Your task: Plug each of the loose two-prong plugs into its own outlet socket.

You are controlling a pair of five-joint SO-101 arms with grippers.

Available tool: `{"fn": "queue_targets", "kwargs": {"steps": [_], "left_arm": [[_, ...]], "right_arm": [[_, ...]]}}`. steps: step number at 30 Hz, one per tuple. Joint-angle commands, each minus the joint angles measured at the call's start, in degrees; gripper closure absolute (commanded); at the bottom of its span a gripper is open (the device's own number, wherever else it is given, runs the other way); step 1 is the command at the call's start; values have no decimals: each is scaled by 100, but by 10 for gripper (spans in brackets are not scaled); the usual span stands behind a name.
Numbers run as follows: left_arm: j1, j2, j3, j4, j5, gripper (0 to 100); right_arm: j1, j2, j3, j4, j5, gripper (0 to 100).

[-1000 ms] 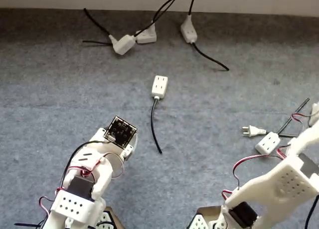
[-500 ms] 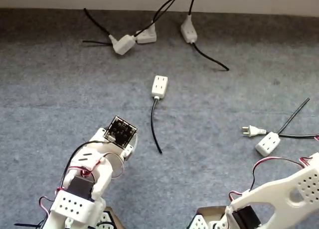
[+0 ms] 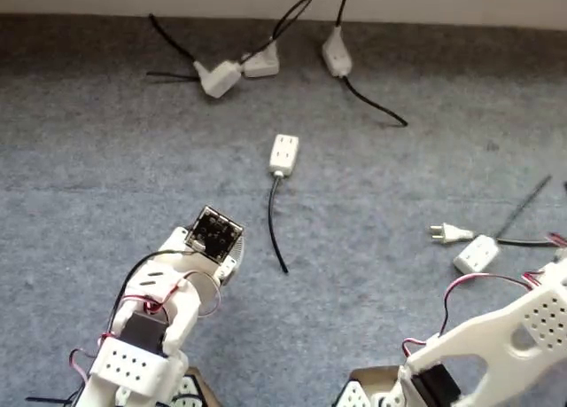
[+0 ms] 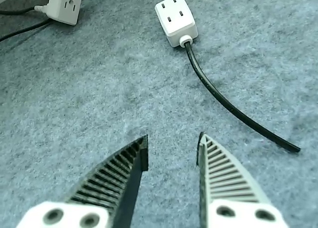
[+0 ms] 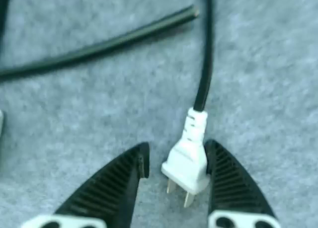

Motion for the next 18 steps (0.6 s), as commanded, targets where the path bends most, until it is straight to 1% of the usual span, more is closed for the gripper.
{"fn": "queue_targets", "kwargs": {"steps": [1, 3, 5, 9, 11, 13, 16, 18], "left_arm": [[75, -40, 4, -123, 9, 836], [75, -40, 4, -123, 9, 836], [75, -40, 4, -123, 9, 836], [75, -40, -4, -123, 9, 836], [75, -40, -13, -123, 9, 836], [75, -40, -13, -123, 9, 836], [75, -40, -13, -123, 9, 836], [75, -40, -22, -123, 9, 836]], "right_arm": [[-303, 48, 101, 321, 26, 833], [-338, 57, 101, 251, 18, 834], [-338, 57, 101, 215, 18, 860], [-303, -4, 48, 251, 18, 997], [-295, -40, -110, 338, 18, 978], [-295, -110, -277, 497, 18, 981], [-391, -277, -752, 963, 9, 984], [-611, -418, -1147, 1349, -273, 984]]}}
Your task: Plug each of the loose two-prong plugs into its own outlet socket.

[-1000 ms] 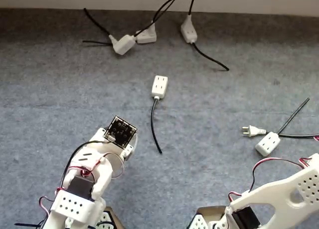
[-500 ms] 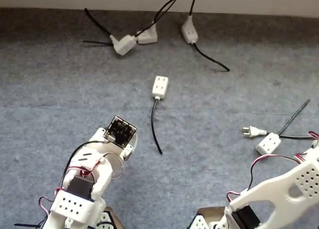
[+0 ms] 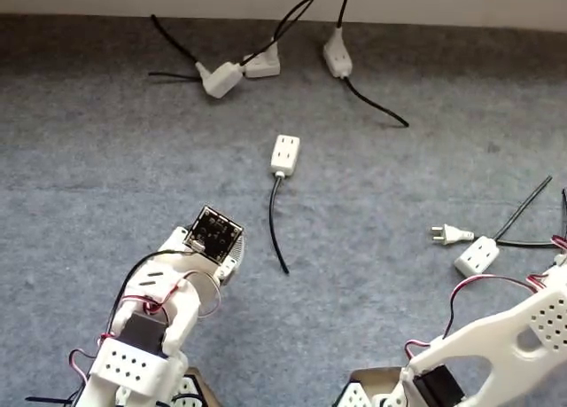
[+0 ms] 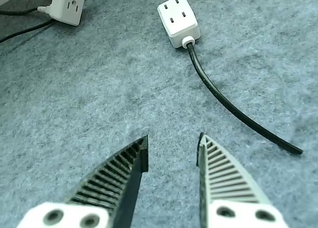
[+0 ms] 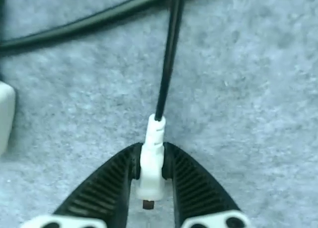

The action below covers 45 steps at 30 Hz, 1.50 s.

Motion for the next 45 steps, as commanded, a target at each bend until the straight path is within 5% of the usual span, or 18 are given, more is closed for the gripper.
{"fn": "queue_targets", "kwargs": {"steps": [1, 7, 12, 18, 23, 31, 41, 45], "left_arm": [[84, -40, -22, -105, 9, 836], [75, -40, -22, -105, 9, 836], [-277, -48, -40, -334, 0, 836], [-2545, -48, -4, -985, 0, 836], [-4804, 4, 127, -993, -26, 836], [-7459, -31, 119, -1723, -26, 836], [-8453, 22, 119, -1864, -35, 836], [-8453, 22, 119, -1873, -35, 836]], "right_arm": [[-479, -523, -760, 664, -448, 984], [-1807, -1622, -910, 646, -1697, 984], [-3758, -2905, -48, 646, -2611, 984], [-6633, -3697, 567, 497, -3297, 984], [-8224, -3398, 593, -163, -4000, 982], [-9833, -2097, 541, -1429, -4457, 981], [-10598, -813, 541, -2633, -4466, 947], [-10563, -646, 541, -2659, -5240, 854]]}}
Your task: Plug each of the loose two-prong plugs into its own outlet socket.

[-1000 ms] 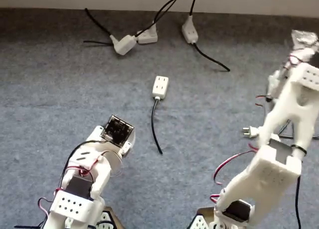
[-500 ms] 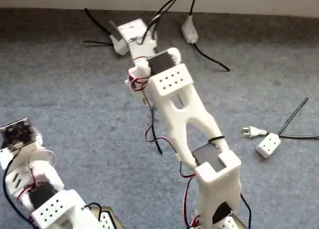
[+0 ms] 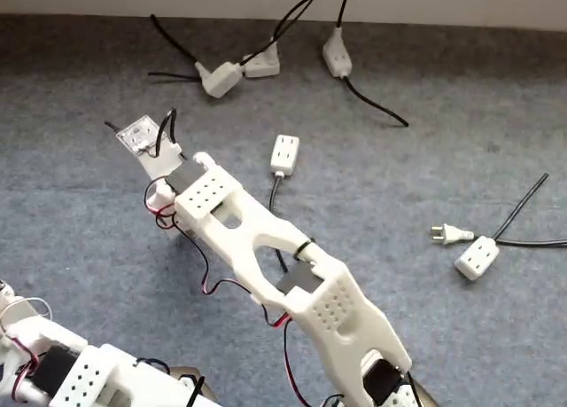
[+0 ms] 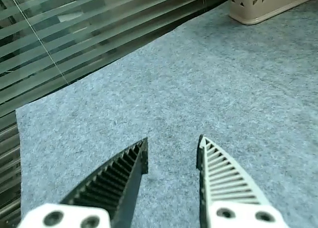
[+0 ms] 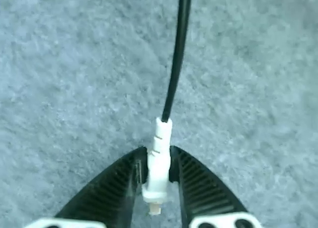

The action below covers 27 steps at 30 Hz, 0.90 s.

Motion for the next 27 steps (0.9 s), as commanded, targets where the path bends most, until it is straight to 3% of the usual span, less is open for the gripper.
{"fn": "queue_targets", "kwargs": {"steps": [1, 9, 15, 19, 21, 27], "left_arm": [[-31, 22, 101, -114, -35, 836], [189, 22, 101, -105, -35, 833], [1077, 22, 75, 44, -26, 832], [2220, 13, -382, 1284, -18, 832], [2923, 13, -760, 2066, 9, 832], [4646, 22, -1903, 3956, 255, 832]], "right_arm": [[4, -92, -92, -92, -554, 837], [40, -470, -1411, 690, -563, 824], [673, -1112, -3284, 2141, -554, 824], [1692, -1508, -4541, 3204, -554, 824], [2466, -1666, -4787, 3222, -554, 824], [4356, -2070, -3705, 3222, -563, 824]]}}
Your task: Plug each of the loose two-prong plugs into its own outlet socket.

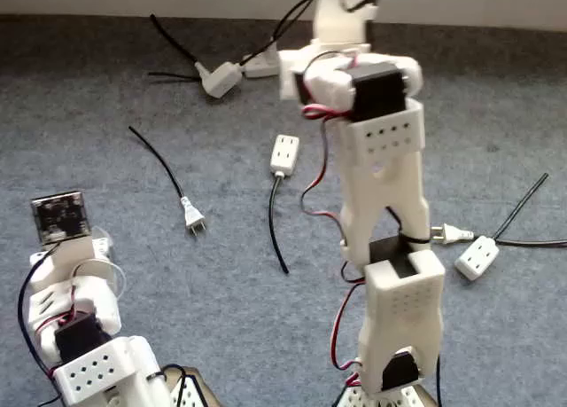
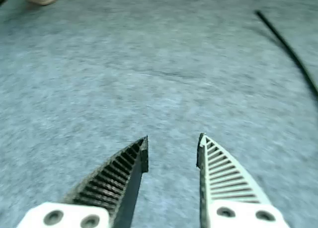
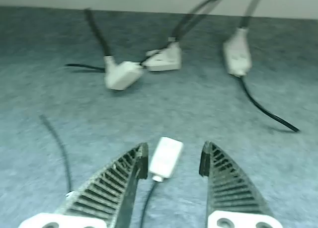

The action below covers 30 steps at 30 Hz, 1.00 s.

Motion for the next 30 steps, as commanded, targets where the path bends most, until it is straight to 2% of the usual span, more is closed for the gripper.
{"fn": "queue_targets", "kwargs": {"steps": [1, 6, 11, 15, 19, 21, 25, 30], "left_arm": [[1165, 22, -980, 1196, 457, 832], [2167, 31, -1613, 1380, 1178, 832], [3415, 31, -1481, 1213, 1653, 832], [3873, 31, -769, -70, 2268, 832], [4418, 31, 57, -993, 2435, 832], [4523, 31, 312, -1196, 2426, 832], [4505, 31, 620, -1538, 2426, 832], [4092, 31, 673, -1451, 2426, 832]], "right_arm": [[1024, -558, 602, 224, -53, 824], [2000, -971, 2132, 198, -79, 824], [2202, -919, 3855, -215, -44, 824], [2378, -840, 5297, -901, -53, 824], [2466, -857, 6343, -1508, -79, 824], [2422, -840, 6668, -1833, -193, 824], [2220, -840, 7301, -2651, -941, 824], [2070, -831, 7943, -3415, -941, 824]]}}
